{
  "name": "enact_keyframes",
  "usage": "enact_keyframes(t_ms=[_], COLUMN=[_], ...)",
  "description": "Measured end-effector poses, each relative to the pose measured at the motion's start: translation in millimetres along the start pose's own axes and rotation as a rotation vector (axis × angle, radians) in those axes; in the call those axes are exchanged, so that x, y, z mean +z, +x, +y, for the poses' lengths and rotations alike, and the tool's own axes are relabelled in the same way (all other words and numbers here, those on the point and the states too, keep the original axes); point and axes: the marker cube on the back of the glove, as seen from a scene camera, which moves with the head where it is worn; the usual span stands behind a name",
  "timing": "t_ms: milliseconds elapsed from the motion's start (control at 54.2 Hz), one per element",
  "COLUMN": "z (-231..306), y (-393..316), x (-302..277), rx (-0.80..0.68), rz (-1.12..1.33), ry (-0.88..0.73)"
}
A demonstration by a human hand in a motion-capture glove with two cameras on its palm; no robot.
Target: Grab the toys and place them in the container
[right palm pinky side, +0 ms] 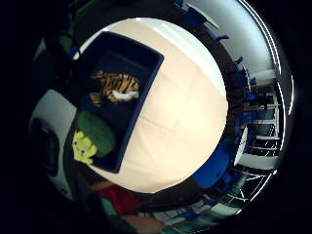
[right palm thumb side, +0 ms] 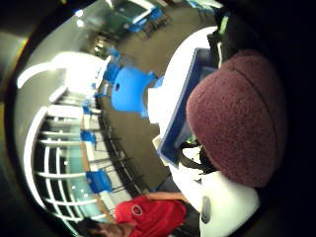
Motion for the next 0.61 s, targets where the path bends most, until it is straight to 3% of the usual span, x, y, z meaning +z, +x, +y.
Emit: enact_keyframes(t_ms=[92,166,277,609], z=[5.4,15.2,26.8,107.9], y=[0.7,8.0,17.1,136.9], x=[13.9,26.0,35.1,72.3], rx=[0.008,-0.093,-0.101,0.131], rz=[0.042,0.058,-0.025,-0.042], ry=[-0.101,-0.181,-0.195,-0.144])
